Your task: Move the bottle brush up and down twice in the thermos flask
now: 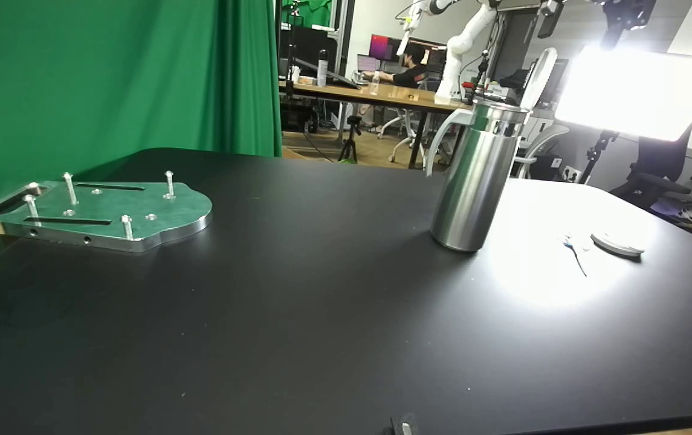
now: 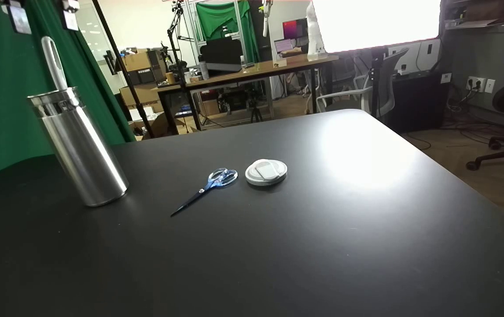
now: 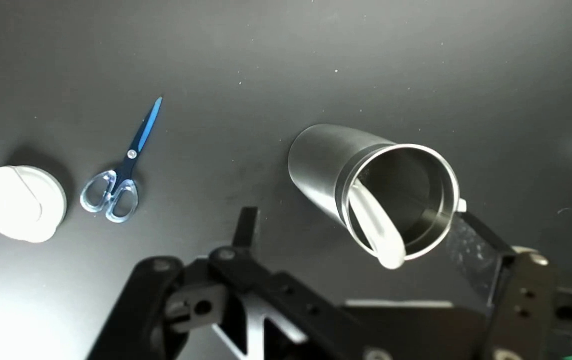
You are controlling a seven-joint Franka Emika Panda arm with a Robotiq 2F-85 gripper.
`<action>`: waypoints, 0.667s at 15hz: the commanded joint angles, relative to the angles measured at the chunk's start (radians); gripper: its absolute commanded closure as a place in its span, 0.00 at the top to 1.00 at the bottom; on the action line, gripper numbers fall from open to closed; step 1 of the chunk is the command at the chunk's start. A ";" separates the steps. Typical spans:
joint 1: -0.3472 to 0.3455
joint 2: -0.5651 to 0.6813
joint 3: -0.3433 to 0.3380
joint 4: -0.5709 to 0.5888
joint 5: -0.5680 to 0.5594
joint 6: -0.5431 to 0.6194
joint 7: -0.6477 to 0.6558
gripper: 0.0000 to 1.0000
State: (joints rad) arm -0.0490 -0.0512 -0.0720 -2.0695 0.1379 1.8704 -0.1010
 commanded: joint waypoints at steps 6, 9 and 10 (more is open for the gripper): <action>-0.002 0.034 0.006 0.014 0.005 0.011 0.005 0.33; 0.005 0.029 0.016 0.009 0.011 0.022 0.007 0.11; 0.009 0.026 0.022 0.007 0.012 0.028 0.006 0.05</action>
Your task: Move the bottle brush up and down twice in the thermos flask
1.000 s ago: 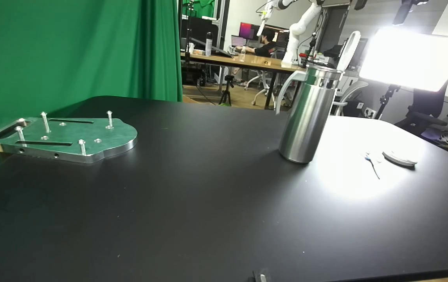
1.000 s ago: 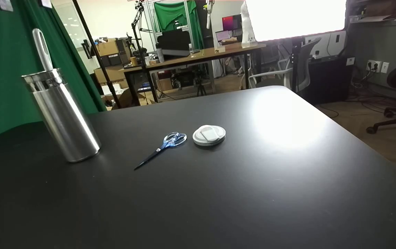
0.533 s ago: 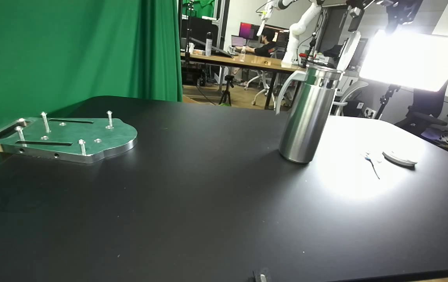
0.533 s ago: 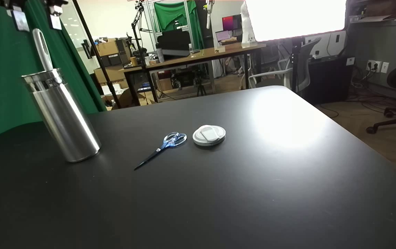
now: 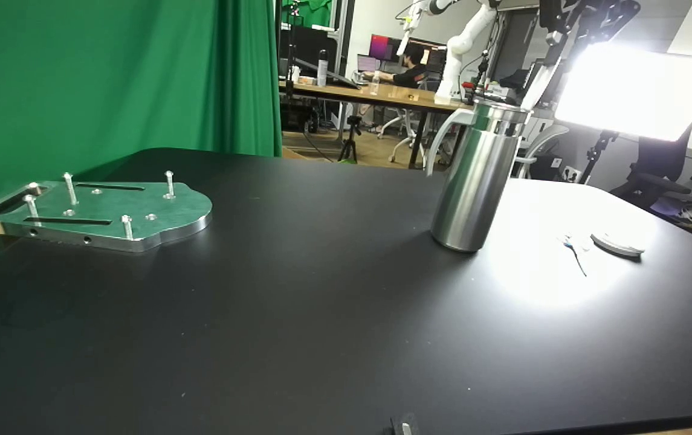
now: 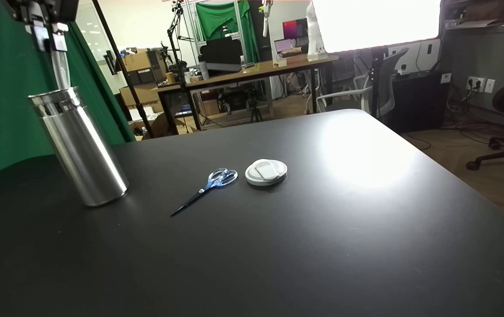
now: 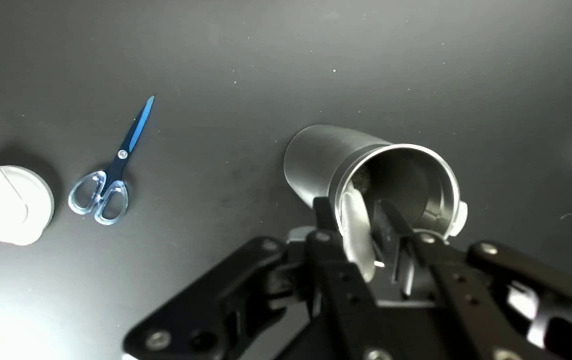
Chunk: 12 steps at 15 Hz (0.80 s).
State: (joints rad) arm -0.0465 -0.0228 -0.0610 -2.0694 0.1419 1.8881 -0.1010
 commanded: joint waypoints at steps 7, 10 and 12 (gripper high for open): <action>0.042 -0.039 0.055 0.009 -0.031 0.022 -0.001 0.04; 0.061 -0.072 0.076 0.014 -0.081 0.013 -0.008 0.04; 0.072 -0.098 0.089 0.016 -0.121 0.010 -0.009 0.04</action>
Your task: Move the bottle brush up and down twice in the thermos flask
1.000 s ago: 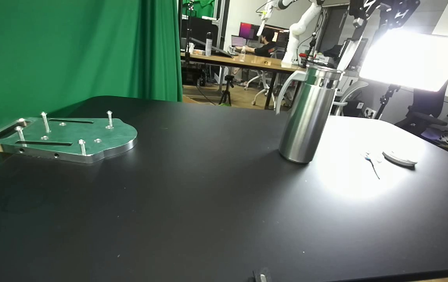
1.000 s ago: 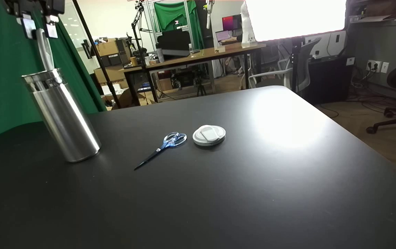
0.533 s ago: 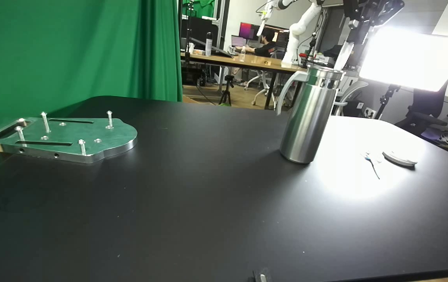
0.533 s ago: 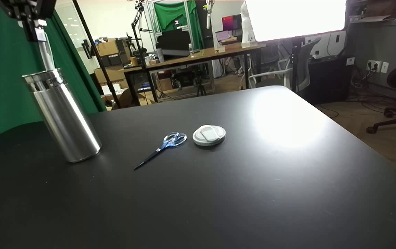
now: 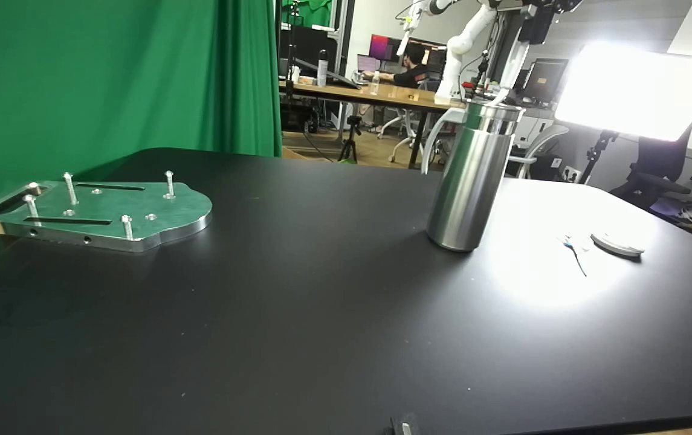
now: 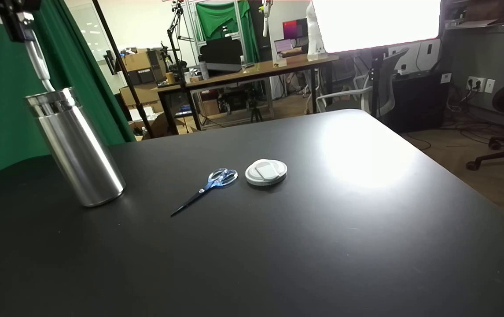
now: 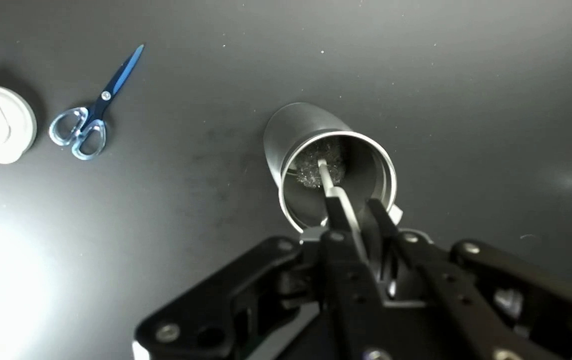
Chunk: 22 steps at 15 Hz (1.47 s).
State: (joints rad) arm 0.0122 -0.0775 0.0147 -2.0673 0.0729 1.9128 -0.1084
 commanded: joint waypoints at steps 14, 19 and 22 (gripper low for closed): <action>0.031 -0.216 0.025 0.046 -0.141 -0.035 -0.063 0.04; 0.028 -0.205 0.012 -0.005 -0.116 -0.012 -0.072 0.04; 0.026 -0.180 0.009 -0.047 -0.120 0.002 -0.065 0.04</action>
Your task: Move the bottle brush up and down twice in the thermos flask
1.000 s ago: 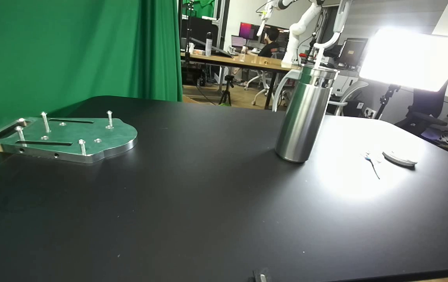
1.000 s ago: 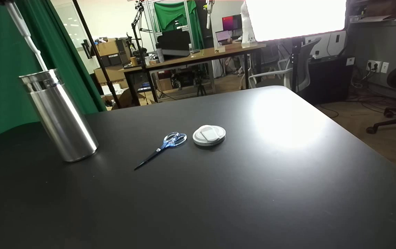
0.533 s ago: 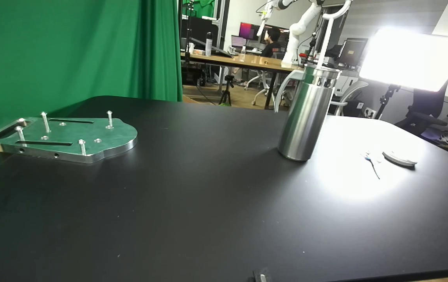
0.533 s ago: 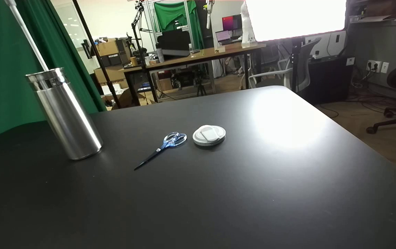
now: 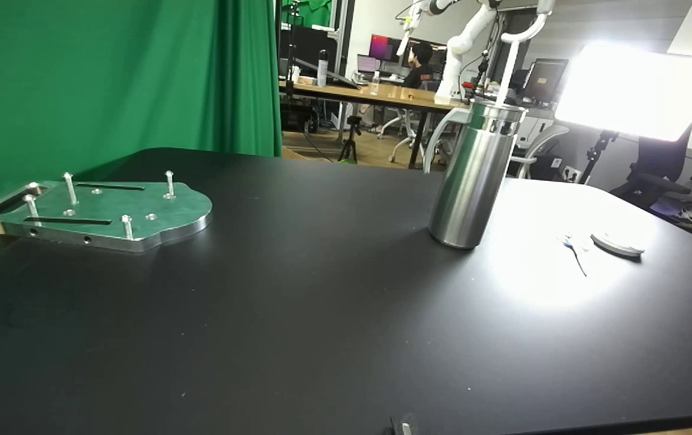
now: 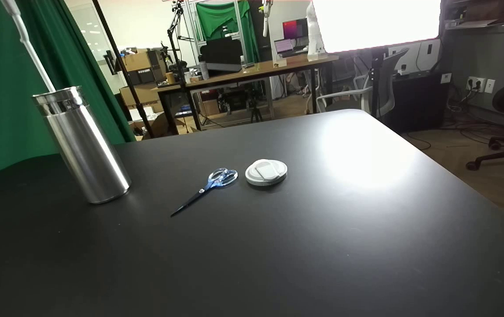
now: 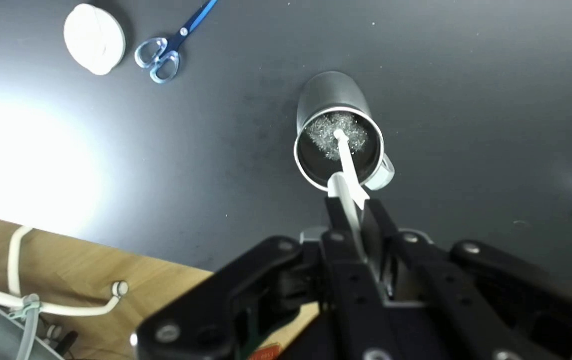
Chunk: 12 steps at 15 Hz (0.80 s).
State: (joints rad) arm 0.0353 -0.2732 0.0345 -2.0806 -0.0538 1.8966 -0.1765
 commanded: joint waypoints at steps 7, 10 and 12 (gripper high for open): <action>-0.006 0.090 -0.012 -0.115 -0.001 0.095 0.026 0.04; -0.011 0.121 -0.013 -0.125 -0.002 0.108 0.033 0.04; -0.011 0.127 -0.014 -0.115 0.008 0.099 0.028 0.04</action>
State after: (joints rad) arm 0.0240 -0.1473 0.0263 -2.2006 -0.0542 1.9955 -0.1718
